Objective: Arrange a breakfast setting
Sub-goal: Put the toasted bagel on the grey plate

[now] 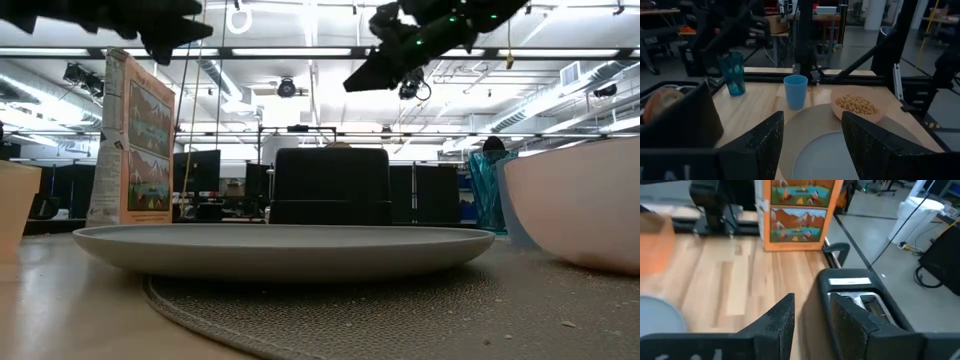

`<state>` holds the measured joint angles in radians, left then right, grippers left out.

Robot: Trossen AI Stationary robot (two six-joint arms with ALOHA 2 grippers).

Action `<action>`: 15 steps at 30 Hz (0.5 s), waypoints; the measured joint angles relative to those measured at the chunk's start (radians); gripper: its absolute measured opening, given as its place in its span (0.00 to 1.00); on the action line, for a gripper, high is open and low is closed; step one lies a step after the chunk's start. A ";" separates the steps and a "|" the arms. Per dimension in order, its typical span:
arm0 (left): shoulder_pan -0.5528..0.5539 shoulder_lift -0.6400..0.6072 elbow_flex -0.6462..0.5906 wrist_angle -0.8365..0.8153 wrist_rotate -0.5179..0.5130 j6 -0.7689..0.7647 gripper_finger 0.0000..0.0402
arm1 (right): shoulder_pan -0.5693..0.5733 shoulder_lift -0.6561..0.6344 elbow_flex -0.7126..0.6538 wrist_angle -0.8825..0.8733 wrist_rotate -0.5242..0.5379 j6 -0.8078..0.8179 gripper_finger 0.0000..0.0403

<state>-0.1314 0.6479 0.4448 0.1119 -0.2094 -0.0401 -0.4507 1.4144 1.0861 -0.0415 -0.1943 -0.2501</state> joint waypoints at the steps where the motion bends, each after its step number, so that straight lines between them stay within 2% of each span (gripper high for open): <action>1: 0.000 0.000 -0.018 0.022 -0.004 -0.002 0.52 | -0.010 0.018 0.033 -0.030 -0.005 -0.017 0.33; 9: -0.002 0.000 -0.125 0.171 -0.102 -0.005 0.52 | -0.099 0.168 0.259 -0.246 -0.018 -0.173 0.37; 15: 0.000 0.000 -0.186 0.248 -0.105 0.032 0.52 | -0.154 0.289 0.388 -0.351 -0.017 -0.251 0.37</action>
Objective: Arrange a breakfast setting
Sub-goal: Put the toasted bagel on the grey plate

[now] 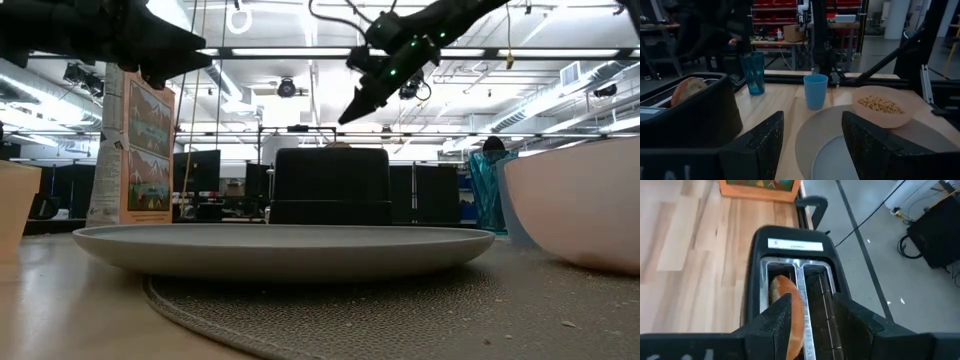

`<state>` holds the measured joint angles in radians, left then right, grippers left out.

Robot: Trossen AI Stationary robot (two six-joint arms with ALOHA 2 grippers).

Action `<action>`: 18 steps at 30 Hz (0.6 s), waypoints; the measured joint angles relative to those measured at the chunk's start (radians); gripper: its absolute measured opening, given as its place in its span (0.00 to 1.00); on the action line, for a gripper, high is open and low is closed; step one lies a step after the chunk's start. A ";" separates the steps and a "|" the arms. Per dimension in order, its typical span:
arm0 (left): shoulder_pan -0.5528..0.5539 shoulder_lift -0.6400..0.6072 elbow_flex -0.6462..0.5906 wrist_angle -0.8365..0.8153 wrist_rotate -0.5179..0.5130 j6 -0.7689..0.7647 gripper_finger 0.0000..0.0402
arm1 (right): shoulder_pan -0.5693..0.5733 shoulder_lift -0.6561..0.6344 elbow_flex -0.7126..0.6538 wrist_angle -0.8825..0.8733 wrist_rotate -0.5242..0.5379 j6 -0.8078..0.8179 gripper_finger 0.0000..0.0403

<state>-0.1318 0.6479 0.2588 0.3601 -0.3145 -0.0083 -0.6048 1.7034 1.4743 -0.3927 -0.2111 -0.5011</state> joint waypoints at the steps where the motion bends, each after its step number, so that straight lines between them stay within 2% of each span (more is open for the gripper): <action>1: 0.000 0.000 -0.005 0.012 0.000 0.001 0.52 | -0.005 0.016 0.013 -0.010 0.000 -0.013 0.37; 7: 0.000 0.000 -0.007 0.018 -0.002 -0.005 0.52 | -0.027 0.097 0.069 -0.051 -0.044 -0.043 0.38; 18: 0.000 0.000 -0.007 0.009 -0.015 -0.031 0.52 | -0.045 0.111 0.085 -0.074 -0.186 -0.030 0.41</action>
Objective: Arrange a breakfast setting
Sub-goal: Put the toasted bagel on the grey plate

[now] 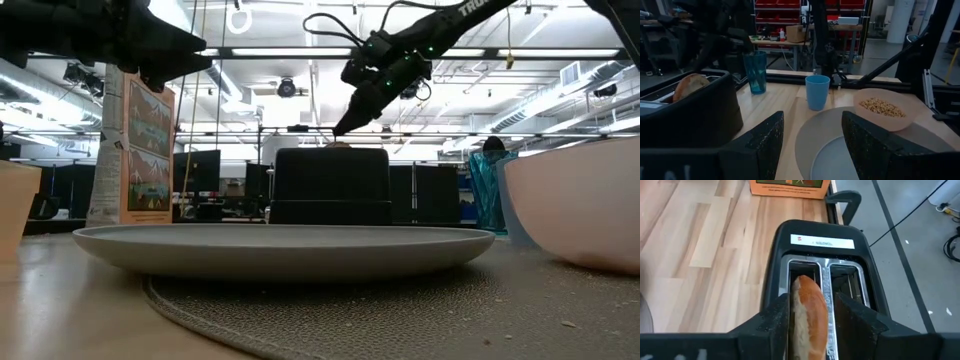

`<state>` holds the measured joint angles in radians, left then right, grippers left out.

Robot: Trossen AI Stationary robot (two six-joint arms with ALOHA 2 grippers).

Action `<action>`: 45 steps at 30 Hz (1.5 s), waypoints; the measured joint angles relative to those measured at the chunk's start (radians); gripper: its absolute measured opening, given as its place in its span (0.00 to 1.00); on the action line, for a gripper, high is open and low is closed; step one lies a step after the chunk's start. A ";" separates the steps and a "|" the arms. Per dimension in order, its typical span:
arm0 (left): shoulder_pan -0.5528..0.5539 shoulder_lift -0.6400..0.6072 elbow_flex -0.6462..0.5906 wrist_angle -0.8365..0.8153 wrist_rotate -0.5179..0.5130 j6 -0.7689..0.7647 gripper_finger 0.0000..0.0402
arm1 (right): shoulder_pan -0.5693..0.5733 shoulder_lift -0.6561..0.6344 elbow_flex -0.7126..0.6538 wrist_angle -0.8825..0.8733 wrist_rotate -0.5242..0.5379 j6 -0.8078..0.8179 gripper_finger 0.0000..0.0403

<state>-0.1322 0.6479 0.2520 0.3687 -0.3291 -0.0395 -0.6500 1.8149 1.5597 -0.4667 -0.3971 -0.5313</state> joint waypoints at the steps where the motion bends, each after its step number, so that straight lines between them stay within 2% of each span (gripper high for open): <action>1: 0.000 0.000 0.000 0.000 -0.001 0.000 0.52 | -0.002 0.000 -0.001 0.001 0.000 0.000 0.42; 7: 0.000 0.000 0.000 0.000 0.000 0.000 0.52 | -0.008 0.000 -0.006 0.004 0.003 -0.006 0.49; 21: 0.000 0.000 0.000 -0.001 0.000 -0.002 0.52 | -0.012 0.050 -0.007 0.016 0.015 0.023 0.47; 36: -0.004 0.000 0.000 0.004 0.000 -0.013 0.52 | -0.009 0.050 -0.007 -0.016 0.060 0.051 0.27; 45: -0.004 0.000 0.000 0.087 0.000 -0.053 0.52 | -0.004 0.047 -0.007 -0.034 0.112 0.059 0.19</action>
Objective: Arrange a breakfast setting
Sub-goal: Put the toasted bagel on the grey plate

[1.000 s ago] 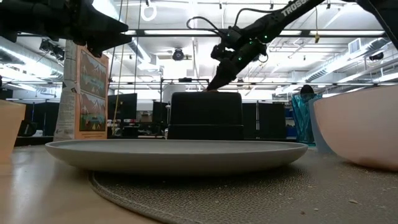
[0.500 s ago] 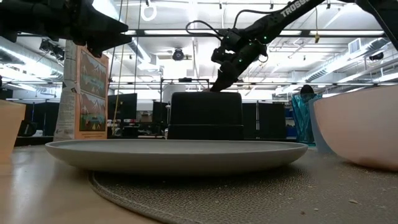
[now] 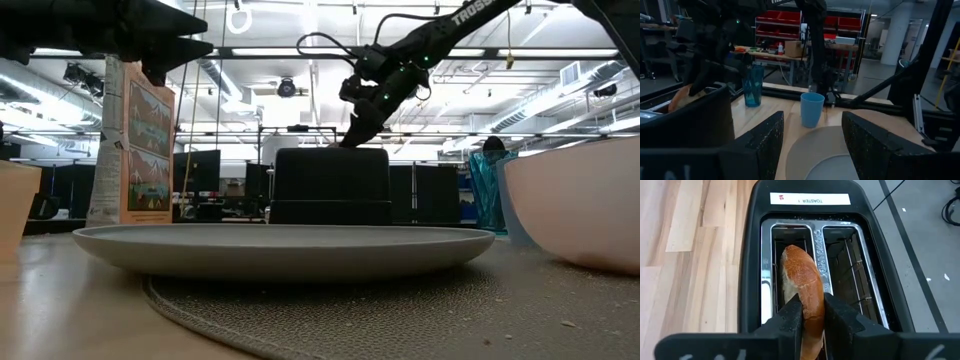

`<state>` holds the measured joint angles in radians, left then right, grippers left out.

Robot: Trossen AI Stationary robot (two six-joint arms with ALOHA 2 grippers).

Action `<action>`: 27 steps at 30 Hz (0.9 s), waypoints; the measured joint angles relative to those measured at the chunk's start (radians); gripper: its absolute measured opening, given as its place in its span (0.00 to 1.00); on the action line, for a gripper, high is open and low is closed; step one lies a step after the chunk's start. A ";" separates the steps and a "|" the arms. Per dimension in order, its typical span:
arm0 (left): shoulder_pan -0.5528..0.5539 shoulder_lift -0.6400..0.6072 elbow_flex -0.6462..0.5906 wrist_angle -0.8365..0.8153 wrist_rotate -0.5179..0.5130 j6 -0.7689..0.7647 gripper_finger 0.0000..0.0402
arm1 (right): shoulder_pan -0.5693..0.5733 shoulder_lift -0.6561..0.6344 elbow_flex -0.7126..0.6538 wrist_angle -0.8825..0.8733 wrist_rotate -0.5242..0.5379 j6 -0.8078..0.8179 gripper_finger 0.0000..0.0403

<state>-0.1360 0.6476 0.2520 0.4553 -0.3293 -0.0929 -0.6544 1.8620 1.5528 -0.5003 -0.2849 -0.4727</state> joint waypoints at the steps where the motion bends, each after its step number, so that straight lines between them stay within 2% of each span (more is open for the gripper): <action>1: 0.000 0.000 0.000 -0.001 0.000 0.002 0.52 | 0.000 -0.002 0.000 -0.002 0.002 0.000 0.19; 11: 0.017 0.000 0.000 0.000 -0.026 0.036 0.52 | 0.000 -0.055 0.001 -0.016 0.017 -0.007 0.18; 23: 0.028 0.000 0.000 -0.026 -0.026 0.050 0.52 | 0.004 -0.173 0.113 -0.143 0.033 -0.002 0.18; 27: 0.028 0.000 0.000 -0.027 -0.026 0.051 0.52 | 0.026 -0.203 0.116 -0.149 0.003 0.008 0.18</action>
<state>-0.1078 0.6476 0.2520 0.4286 -0.3553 -0.0414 -0.6285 1.6593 1.6684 -0.6493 -0.2820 -0.4646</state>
